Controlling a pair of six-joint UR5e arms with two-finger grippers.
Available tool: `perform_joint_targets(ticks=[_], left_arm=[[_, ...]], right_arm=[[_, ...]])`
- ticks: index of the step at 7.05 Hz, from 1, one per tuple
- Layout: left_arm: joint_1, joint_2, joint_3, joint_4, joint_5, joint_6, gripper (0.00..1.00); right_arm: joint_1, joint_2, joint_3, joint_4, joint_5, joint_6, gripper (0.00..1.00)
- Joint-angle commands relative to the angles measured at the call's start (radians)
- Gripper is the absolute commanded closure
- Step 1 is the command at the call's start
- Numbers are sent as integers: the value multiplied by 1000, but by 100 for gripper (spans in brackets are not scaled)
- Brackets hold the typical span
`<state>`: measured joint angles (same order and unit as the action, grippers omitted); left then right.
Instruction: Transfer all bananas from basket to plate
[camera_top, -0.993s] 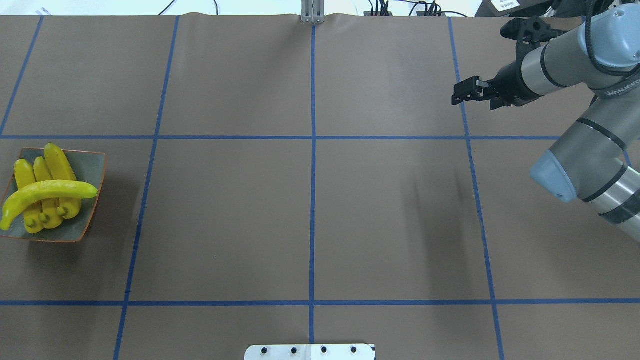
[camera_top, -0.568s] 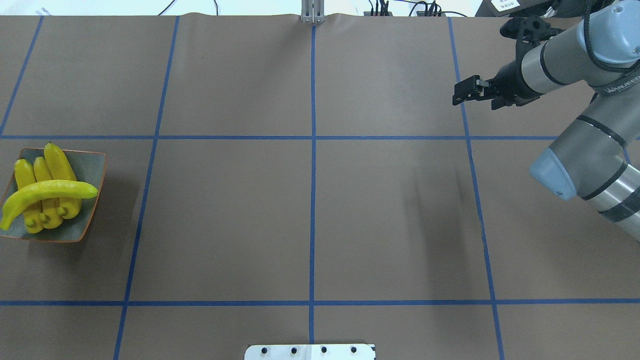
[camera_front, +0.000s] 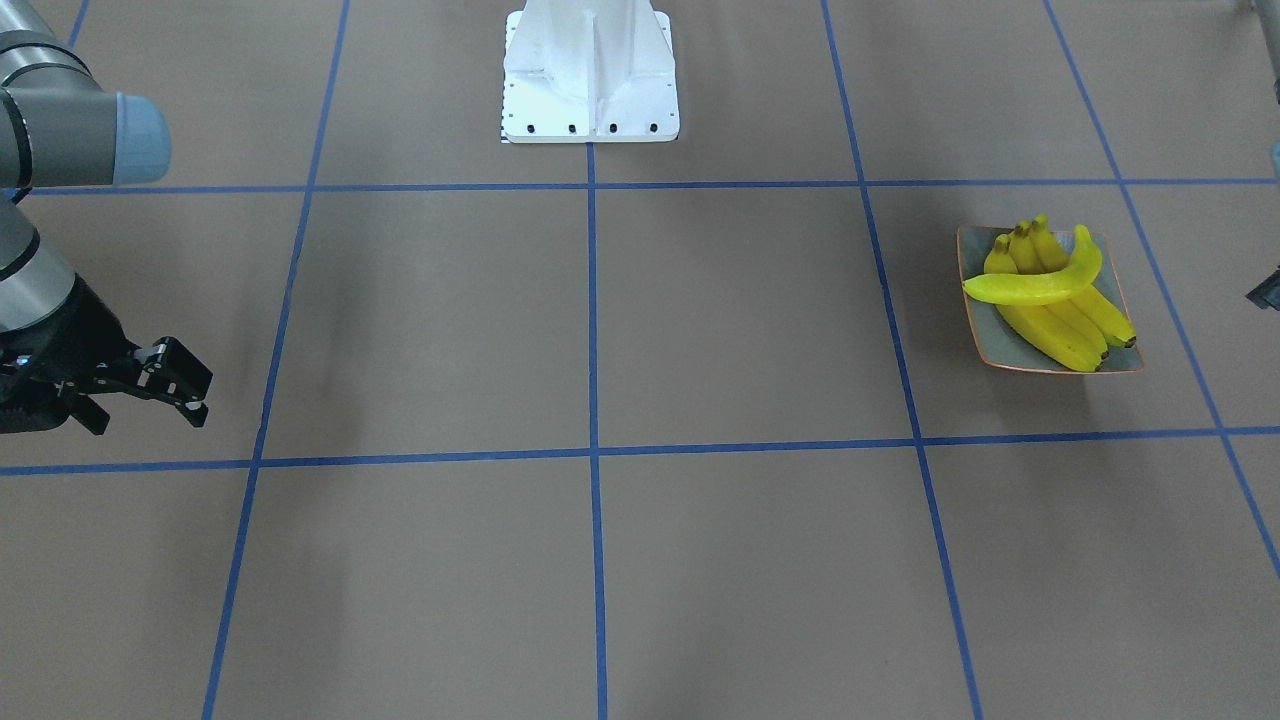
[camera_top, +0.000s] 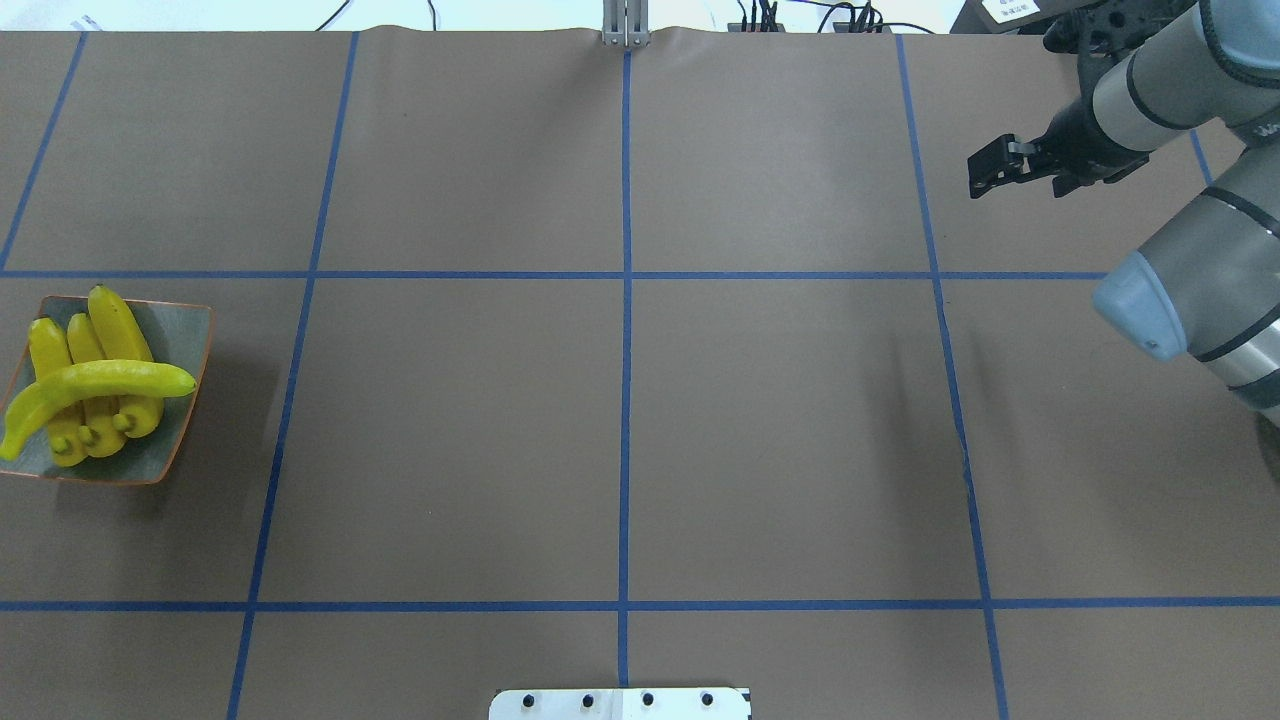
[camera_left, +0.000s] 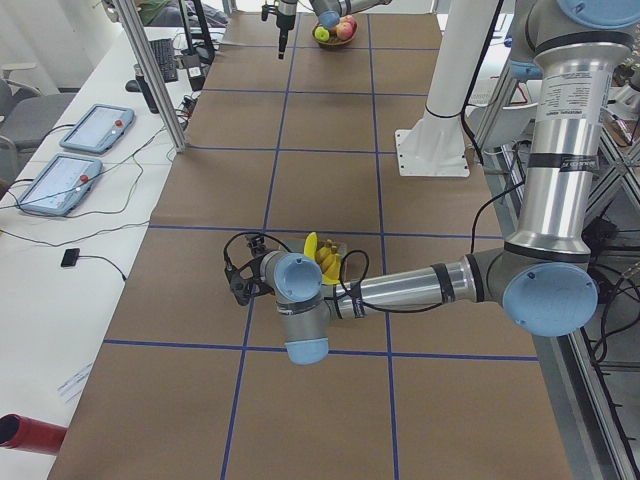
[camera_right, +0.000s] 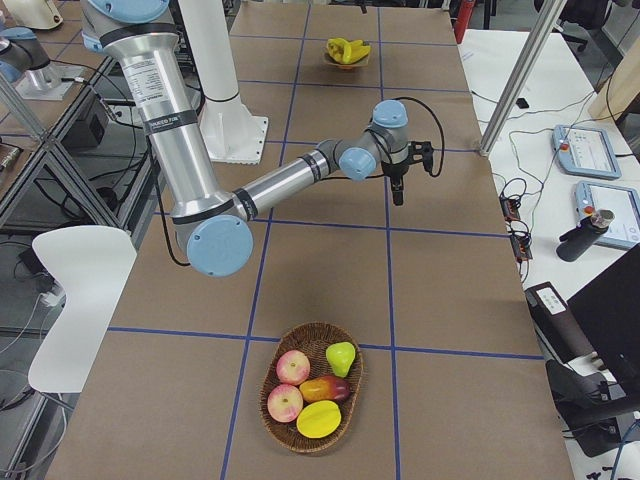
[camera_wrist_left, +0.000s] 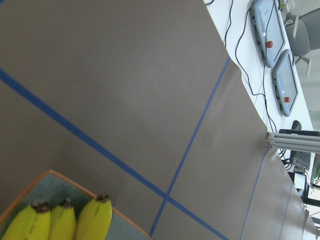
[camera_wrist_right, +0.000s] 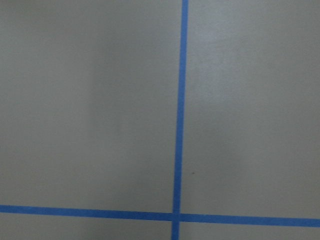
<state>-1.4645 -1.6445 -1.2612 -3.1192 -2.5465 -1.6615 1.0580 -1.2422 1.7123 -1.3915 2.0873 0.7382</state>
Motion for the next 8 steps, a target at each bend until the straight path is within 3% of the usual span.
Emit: perform_joint_targets(ticks=[1, 5, 6, 8], left_arm=[[-24, -58, -7, 141, 44, 173, 0], [-36, -152, -23, 461, 178, 573, 0], [-36, -153, -50, 578, 246, 718, 0], [-50, -155, -131, 893, 276, 998, 0]], right_arm=[[62, -9, 1, -113, 0, -144, 0], [137, -78, -10, -173, 0, -294, 0], [169, -100, -20, -175, 2, -348, 0], [206, -149, -28, -175, 17, -394, 0]])
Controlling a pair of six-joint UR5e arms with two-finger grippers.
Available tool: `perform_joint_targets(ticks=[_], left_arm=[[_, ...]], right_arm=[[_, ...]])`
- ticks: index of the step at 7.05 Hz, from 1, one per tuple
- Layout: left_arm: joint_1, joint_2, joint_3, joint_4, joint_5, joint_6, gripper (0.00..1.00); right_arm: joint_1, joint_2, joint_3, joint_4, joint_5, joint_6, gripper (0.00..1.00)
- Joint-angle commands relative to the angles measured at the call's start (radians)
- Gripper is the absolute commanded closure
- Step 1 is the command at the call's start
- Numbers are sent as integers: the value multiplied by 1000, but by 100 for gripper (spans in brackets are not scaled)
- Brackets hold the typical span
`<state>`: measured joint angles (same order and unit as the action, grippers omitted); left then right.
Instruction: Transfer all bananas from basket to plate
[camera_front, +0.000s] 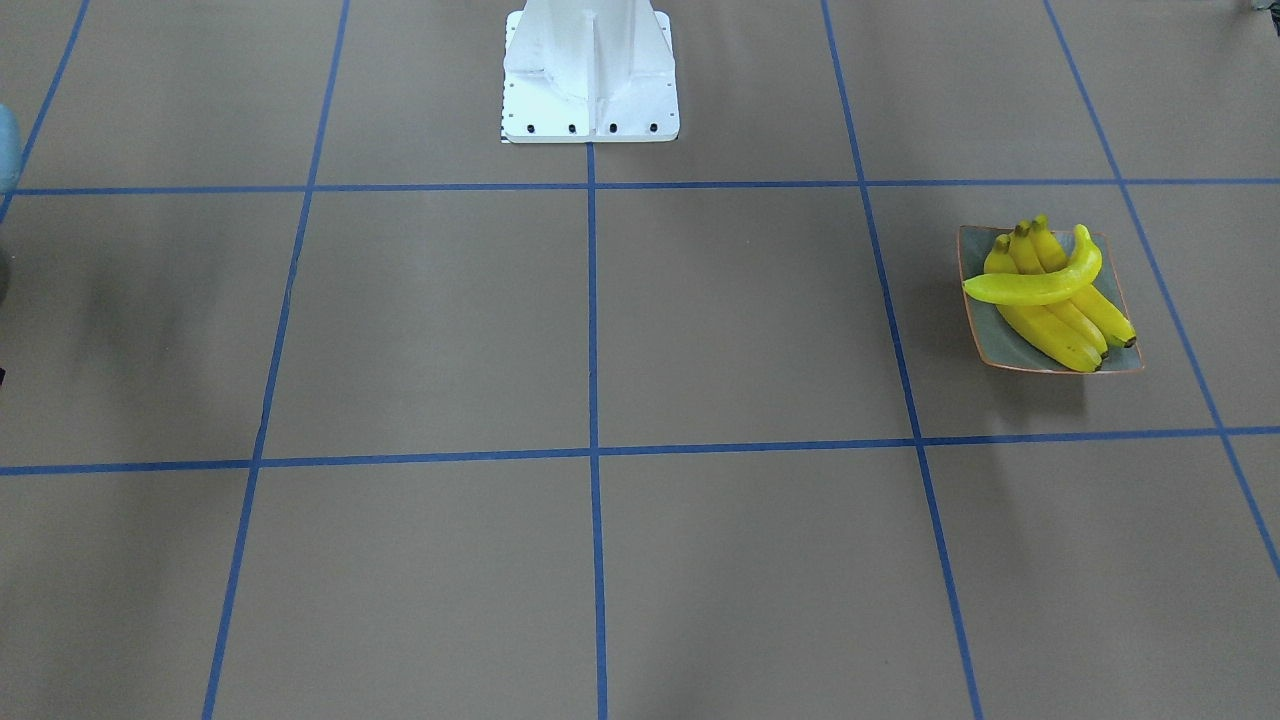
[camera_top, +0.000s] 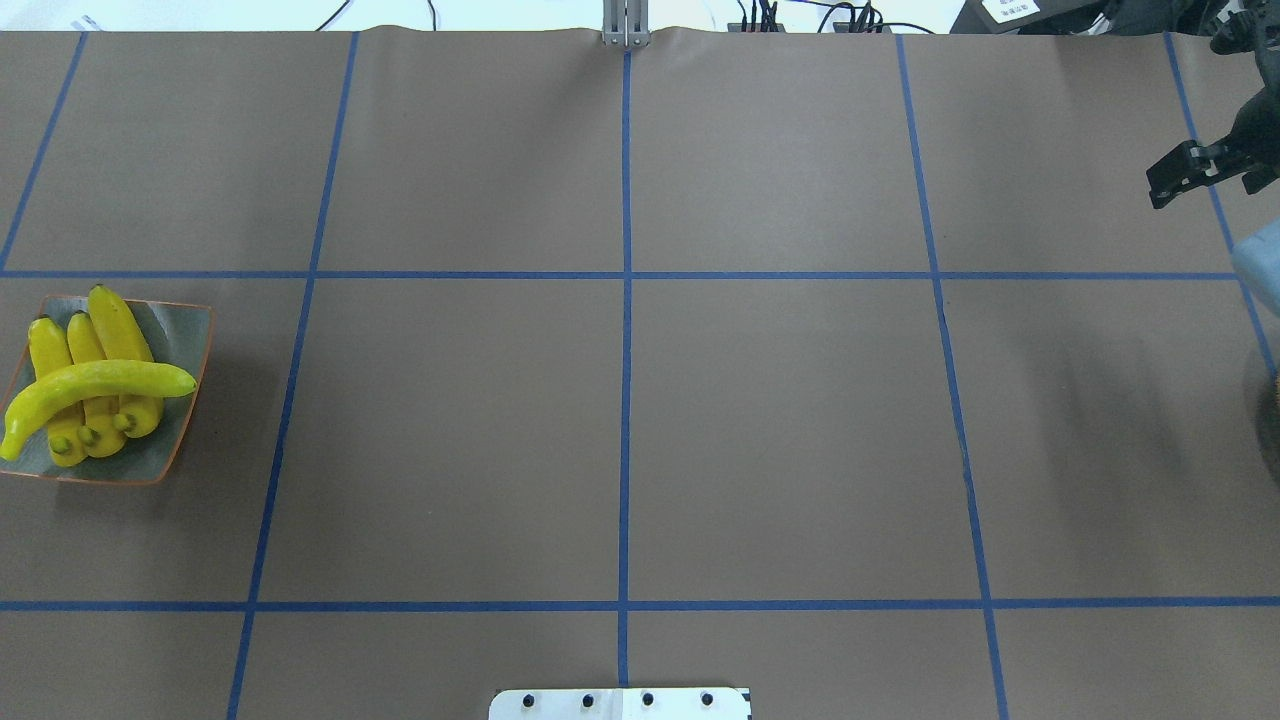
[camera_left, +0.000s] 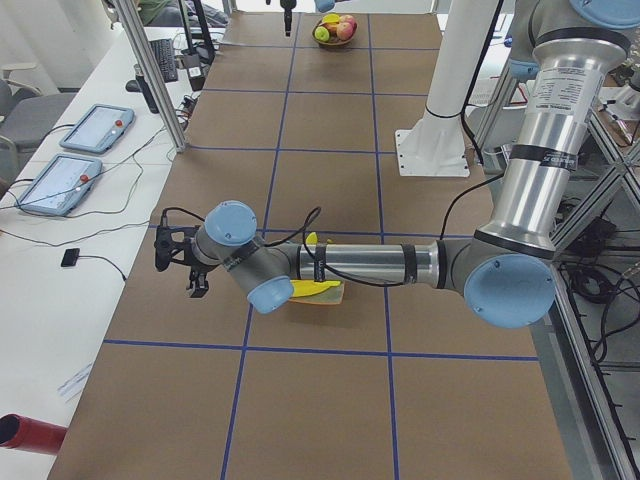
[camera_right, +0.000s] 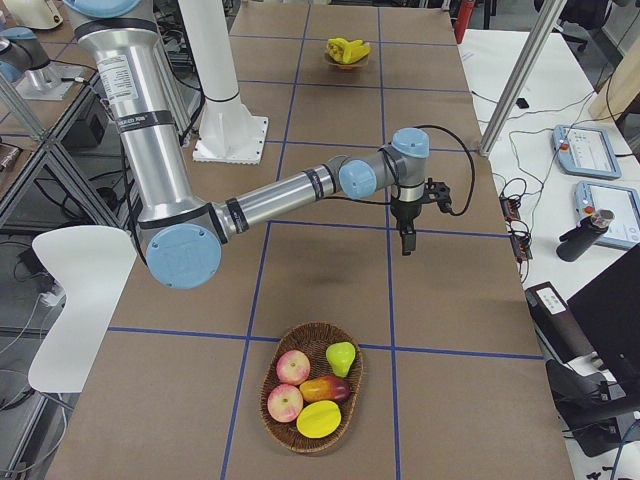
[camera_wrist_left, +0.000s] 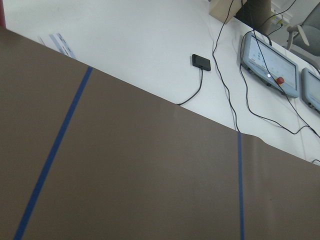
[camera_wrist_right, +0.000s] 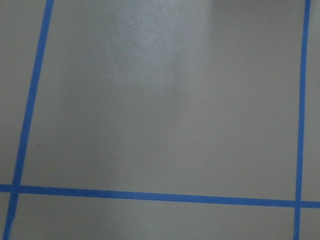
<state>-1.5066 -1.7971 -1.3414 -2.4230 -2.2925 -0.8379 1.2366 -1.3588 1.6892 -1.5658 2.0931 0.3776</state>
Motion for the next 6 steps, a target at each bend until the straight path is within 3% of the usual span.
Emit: perform_joint_targets(ticks=[1, 4, 6], left_arm=[[-4, -1, -89, 334, 22, 291, 0], [3, 24, -139, 669, 91, 581, 0], [-4, 89, -194, 795, 87, 715, 0]], right_arm=[[61, -60, -6, 1, 37, -81, 0], [150, -118, -46, 1, 136, -173, 0], [229, -155, -51, -2, 142, -268, 0]])
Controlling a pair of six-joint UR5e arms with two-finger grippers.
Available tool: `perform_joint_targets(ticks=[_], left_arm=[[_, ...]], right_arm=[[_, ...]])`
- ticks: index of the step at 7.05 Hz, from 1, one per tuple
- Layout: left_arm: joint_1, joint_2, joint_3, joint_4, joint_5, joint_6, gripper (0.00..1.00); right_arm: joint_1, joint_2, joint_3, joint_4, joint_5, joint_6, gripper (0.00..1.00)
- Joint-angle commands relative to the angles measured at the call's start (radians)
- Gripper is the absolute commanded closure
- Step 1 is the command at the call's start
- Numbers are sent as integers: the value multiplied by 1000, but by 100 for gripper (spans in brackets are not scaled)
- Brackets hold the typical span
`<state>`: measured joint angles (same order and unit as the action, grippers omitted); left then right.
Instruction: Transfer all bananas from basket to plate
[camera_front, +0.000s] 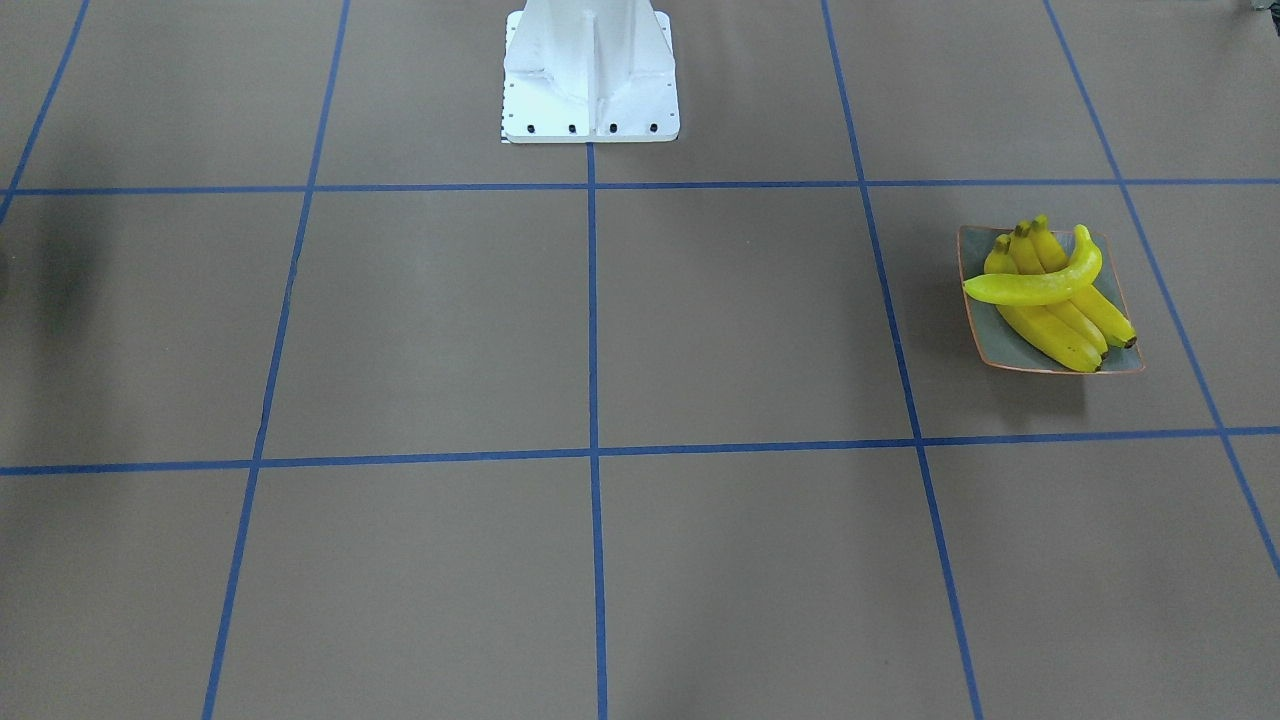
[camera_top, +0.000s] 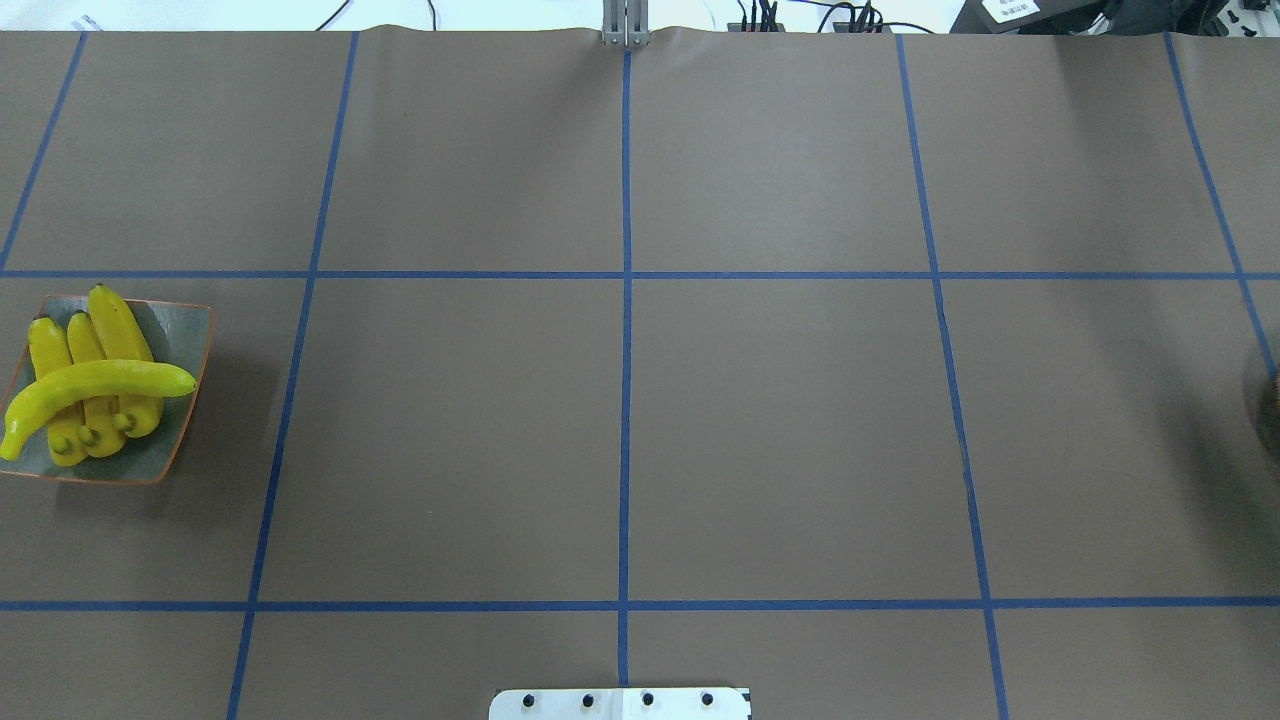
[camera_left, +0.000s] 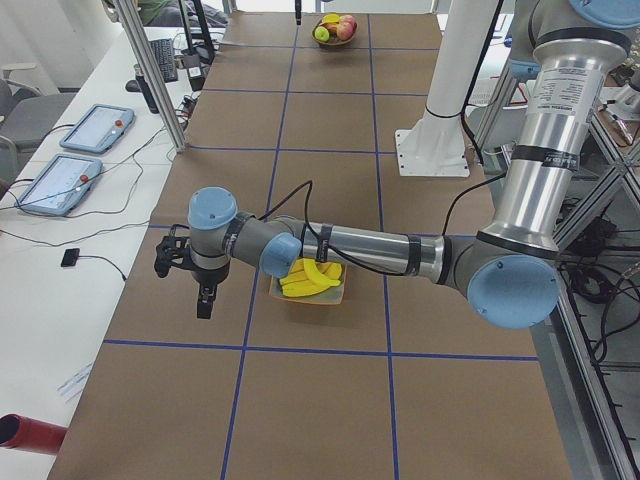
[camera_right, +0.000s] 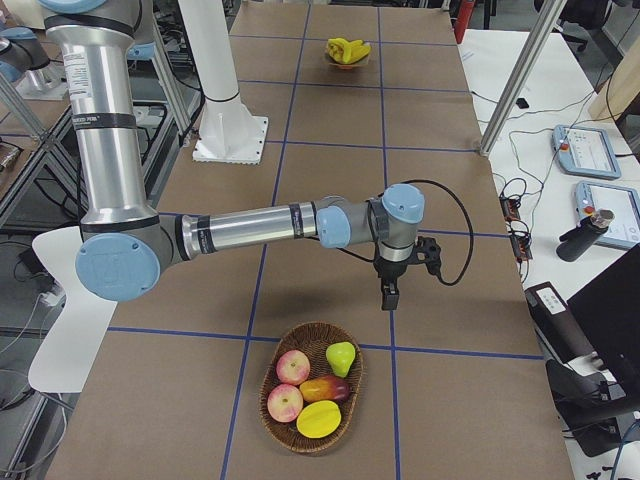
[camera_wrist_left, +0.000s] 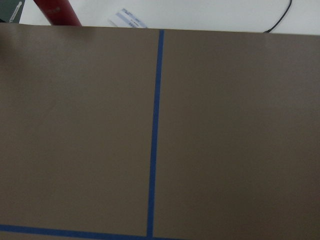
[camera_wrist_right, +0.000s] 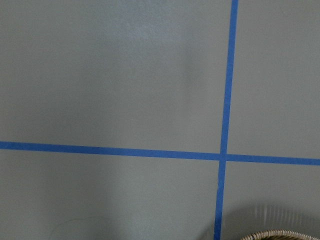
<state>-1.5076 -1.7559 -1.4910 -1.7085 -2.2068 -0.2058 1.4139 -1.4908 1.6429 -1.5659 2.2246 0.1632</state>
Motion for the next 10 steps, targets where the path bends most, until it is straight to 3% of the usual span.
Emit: perform_joint_targets(ticks=[1, 3, 7, 8, 10], left_arm=[[-5, 111, -139, 139, -4, 85, 0], [-2, 145, -315, 345, -8, 86, 0], [1, 145, -253, 329, -16, 161, 0], [1, 144, -238, 328, -71, 172, 0], [-3, 148, -213, 308, -77, 171, 0]], right_arm=[[84, -25, -26, -2, 42, -92, 0], [135, -31, -80, 0, 111, -137, 0], [163, -48, -107, 11, 124, -140, 0], [189, -42, -101, 4, 162, -139, 0], [191, -36, -81, 1, 165, -132, 0]])
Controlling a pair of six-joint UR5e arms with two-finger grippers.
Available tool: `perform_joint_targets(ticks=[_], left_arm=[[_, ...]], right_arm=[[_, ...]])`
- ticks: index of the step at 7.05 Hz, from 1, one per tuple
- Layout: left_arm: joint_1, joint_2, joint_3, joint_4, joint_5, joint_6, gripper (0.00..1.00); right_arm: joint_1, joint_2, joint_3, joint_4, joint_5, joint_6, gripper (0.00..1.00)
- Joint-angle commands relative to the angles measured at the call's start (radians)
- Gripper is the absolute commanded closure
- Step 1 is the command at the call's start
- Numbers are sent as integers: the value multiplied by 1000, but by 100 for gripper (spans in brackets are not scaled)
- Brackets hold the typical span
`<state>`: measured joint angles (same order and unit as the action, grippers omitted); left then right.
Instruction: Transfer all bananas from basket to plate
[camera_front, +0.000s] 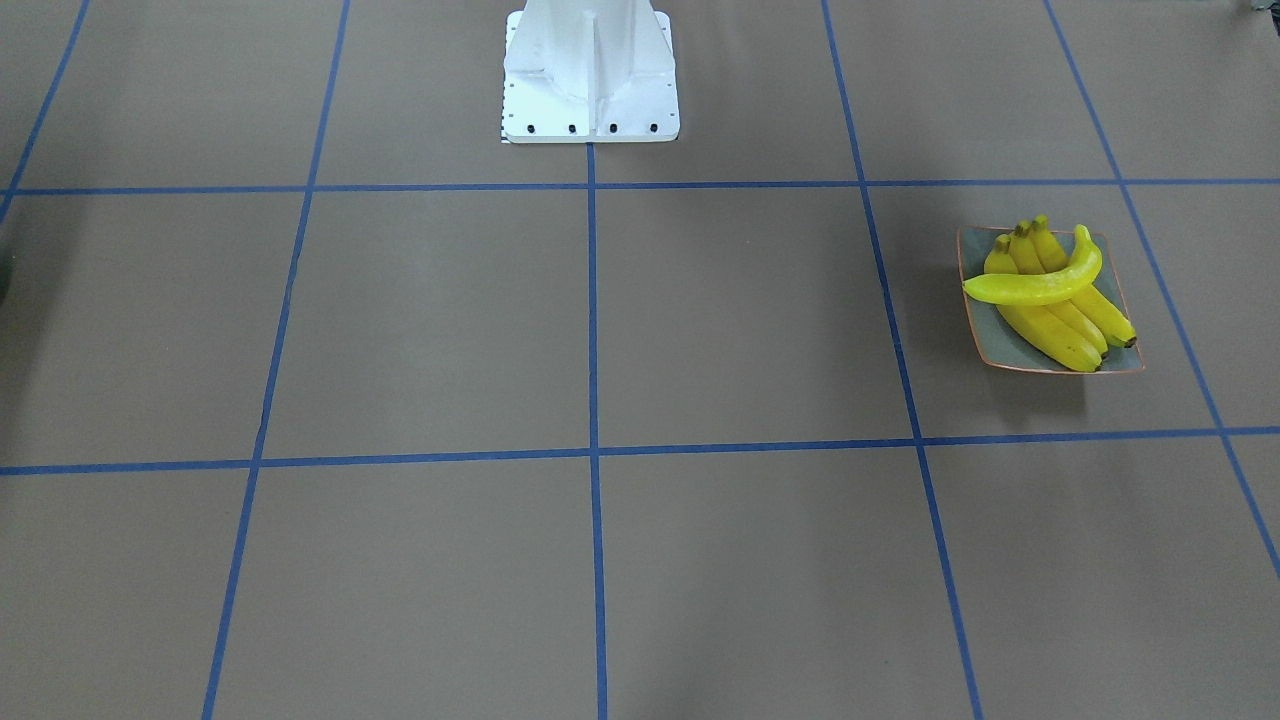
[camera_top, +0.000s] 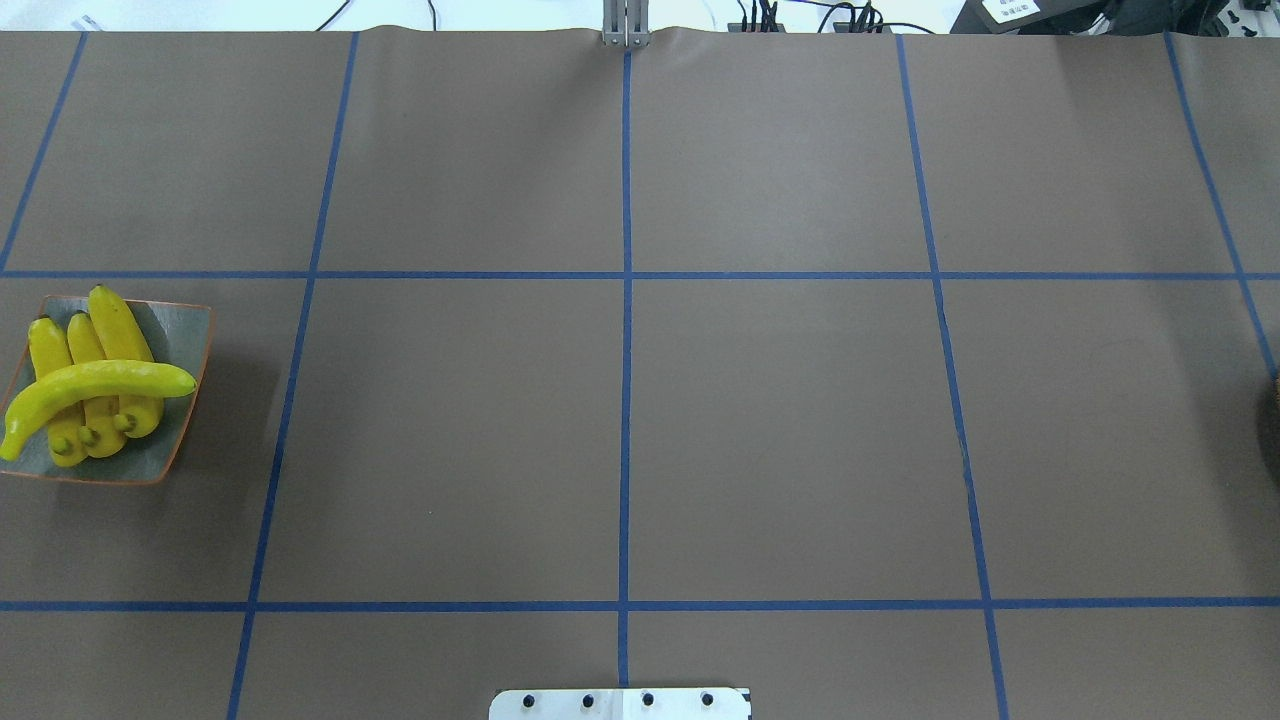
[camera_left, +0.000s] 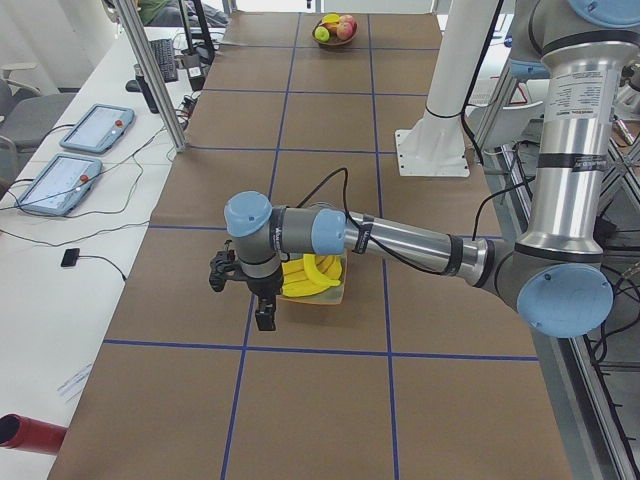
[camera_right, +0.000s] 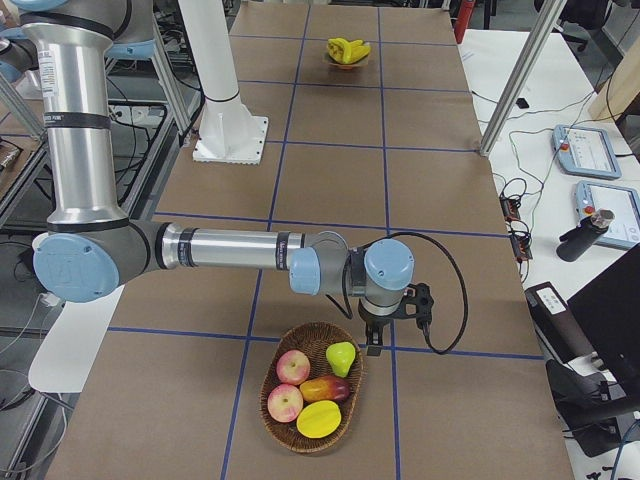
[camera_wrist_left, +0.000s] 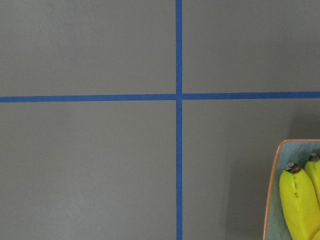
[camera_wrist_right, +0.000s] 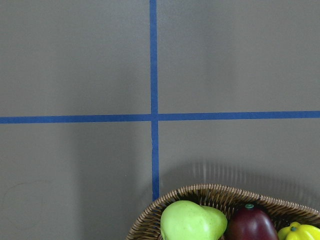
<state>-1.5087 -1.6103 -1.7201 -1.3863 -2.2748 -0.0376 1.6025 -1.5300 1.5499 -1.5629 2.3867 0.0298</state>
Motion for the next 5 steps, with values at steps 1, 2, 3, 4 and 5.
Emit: perform_joint_targets(ticks=[1, 2, 3, 4, 5], left_arm=[[-4, 3, 27, -16, -17, 2, 0], [-4, 3, 30, -17, -17, 1, 0], [-7, 3, 28, -17, -17, -2, 0], [-14, 3, 28, -17, -17, 1, 0], [-15, 3, 28, -17, -17, 1, 0]], right_arm=[[-1, 2, 31, -3, -4, 1, 0], [-4, -8, 79, -41, -11, 1, 0], [-7, 5, 105, -104, -68, -2, 0], [-7, 8, 123, -111, -110, -5, 0], [-7, 2, 121, -115, -106, -5, 0]])
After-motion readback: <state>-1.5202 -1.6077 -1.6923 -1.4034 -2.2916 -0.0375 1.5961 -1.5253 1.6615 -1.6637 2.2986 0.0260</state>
